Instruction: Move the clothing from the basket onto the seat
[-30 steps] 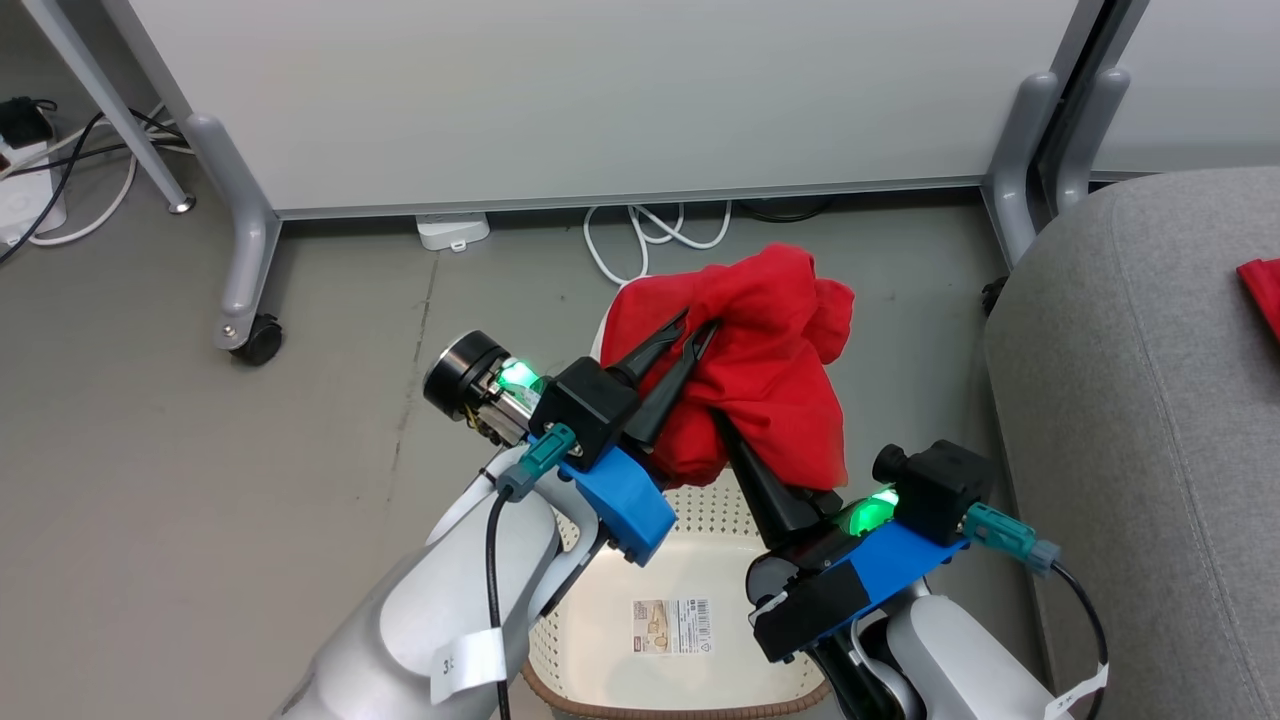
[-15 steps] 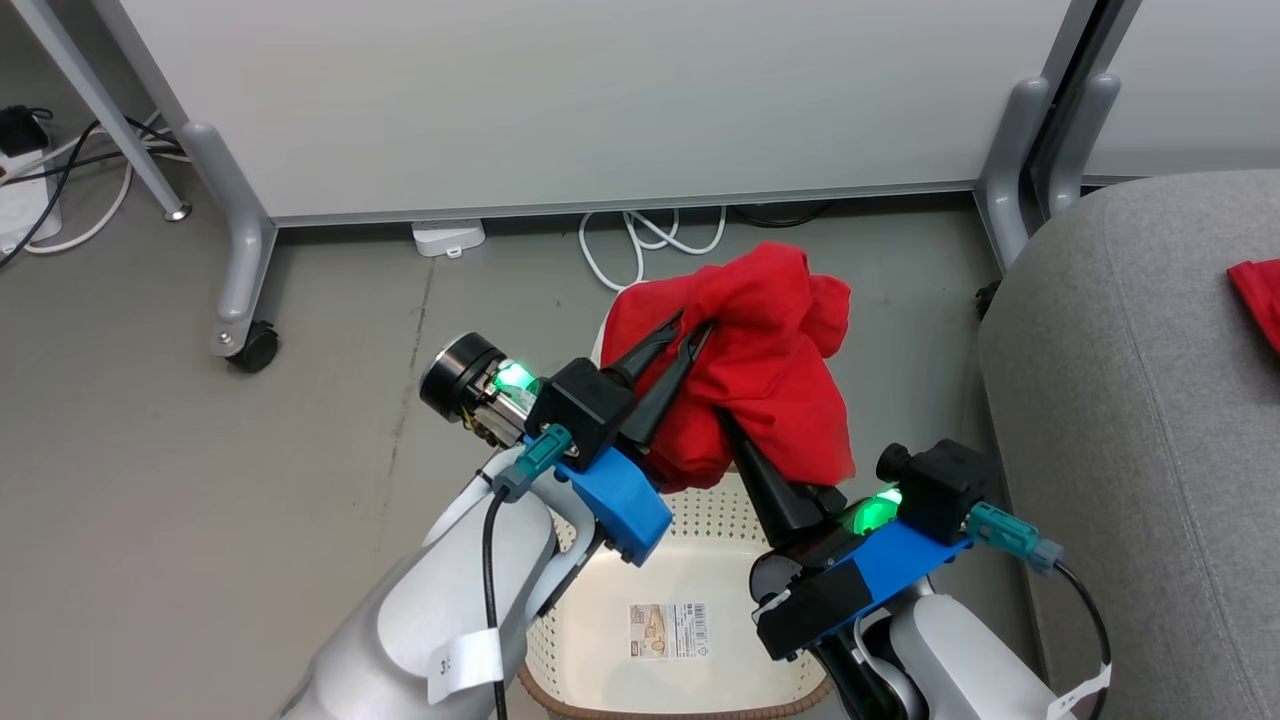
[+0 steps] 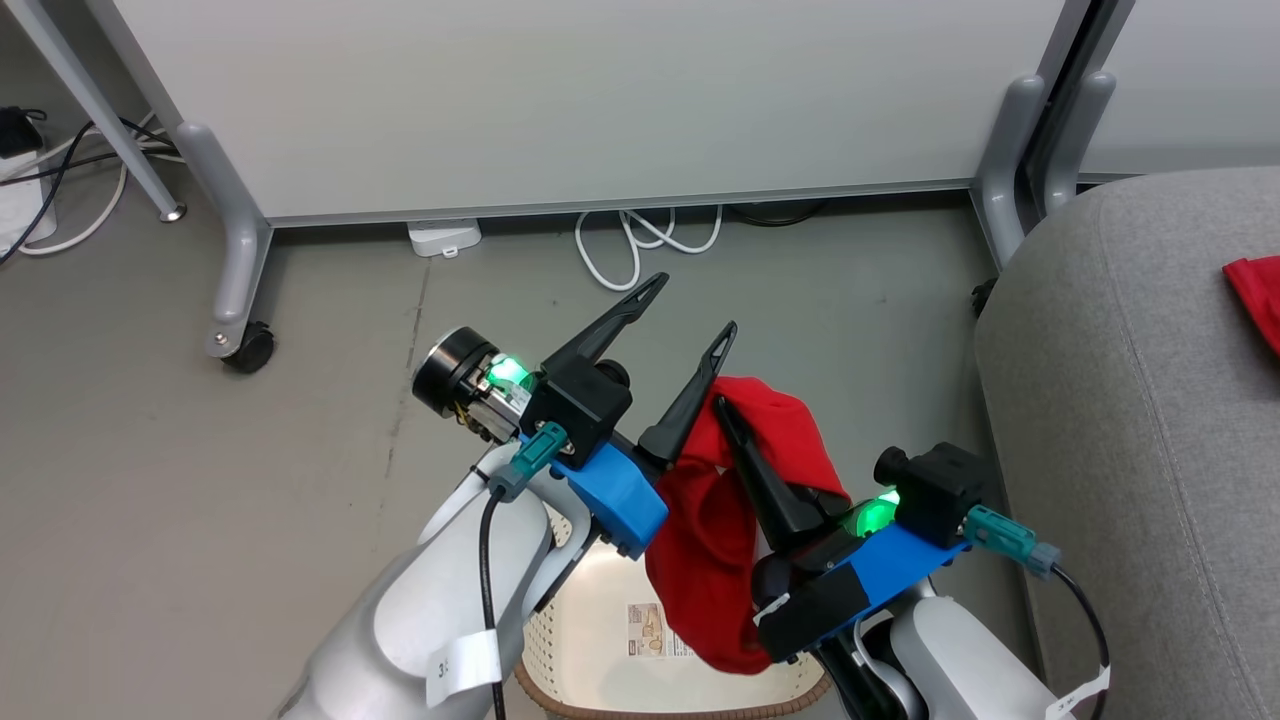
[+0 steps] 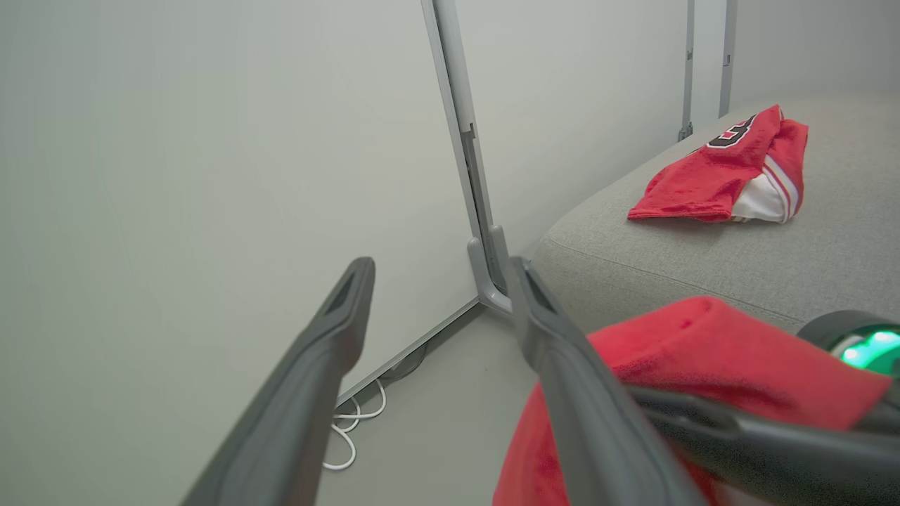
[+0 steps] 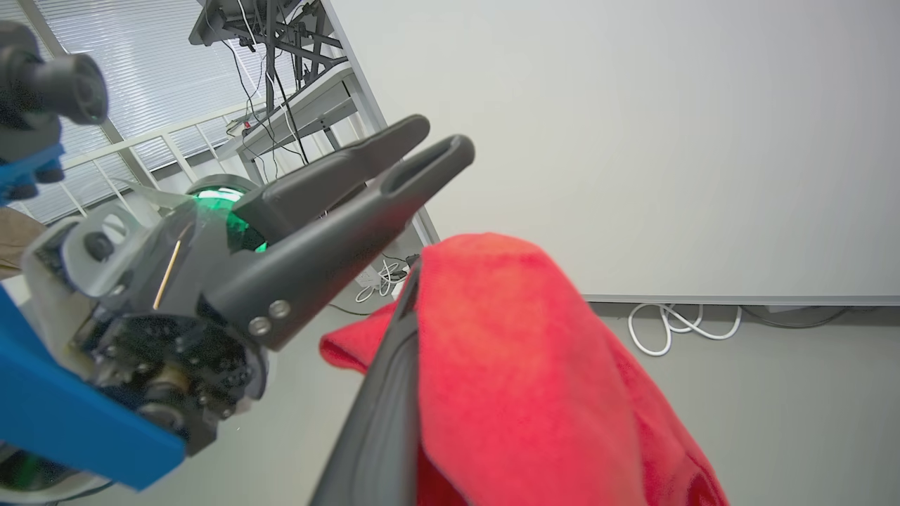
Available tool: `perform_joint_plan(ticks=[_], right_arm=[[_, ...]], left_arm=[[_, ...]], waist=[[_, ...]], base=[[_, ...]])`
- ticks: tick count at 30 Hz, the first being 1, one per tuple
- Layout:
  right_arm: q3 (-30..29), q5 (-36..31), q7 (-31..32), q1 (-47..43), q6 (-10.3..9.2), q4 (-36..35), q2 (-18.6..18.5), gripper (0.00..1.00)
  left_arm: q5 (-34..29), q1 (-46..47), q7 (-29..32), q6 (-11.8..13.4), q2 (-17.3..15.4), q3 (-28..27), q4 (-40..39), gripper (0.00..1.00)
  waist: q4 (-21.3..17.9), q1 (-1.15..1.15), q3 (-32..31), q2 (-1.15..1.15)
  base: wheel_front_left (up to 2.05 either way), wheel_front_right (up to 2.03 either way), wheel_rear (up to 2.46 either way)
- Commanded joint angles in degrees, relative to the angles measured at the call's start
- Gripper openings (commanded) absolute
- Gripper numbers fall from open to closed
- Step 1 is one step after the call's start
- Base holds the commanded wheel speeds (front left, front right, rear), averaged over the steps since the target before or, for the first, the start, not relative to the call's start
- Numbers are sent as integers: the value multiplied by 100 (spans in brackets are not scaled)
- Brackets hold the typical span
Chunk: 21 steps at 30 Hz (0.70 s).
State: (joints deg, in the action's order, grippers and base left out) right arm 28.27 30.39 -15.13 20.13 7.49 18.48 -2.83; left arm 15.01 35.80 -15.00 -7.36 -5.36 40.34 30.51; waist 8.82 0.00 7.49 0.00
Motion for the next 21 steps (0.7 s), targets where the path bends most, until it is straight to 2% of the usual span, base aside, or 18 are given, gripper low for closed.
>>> perform_joint_plan(ticks=[1, 12, 21], right_arm=[[-25, -39, -2, -11, 1, 5, -11, 0], [-261, -243, -2, 7, 1, -4, -11, 0], [-683, -730, -2, 183, 1, -92, -11, 0]], left_arm=[[-52, -57, -27, 26, -6, -42, -24, 100], [-103, -64, -27, 12, -27, -146, -39, 100], [-128, -58, -22, 2, -93, -176, -81, 100]], waist=[[-6, 0, 11, 0], [-99, 0, 98, 0], [-486, 0, 361, 0]], base=[[0, 0, 0], [0, 0, 0], [0, 0, 0]])
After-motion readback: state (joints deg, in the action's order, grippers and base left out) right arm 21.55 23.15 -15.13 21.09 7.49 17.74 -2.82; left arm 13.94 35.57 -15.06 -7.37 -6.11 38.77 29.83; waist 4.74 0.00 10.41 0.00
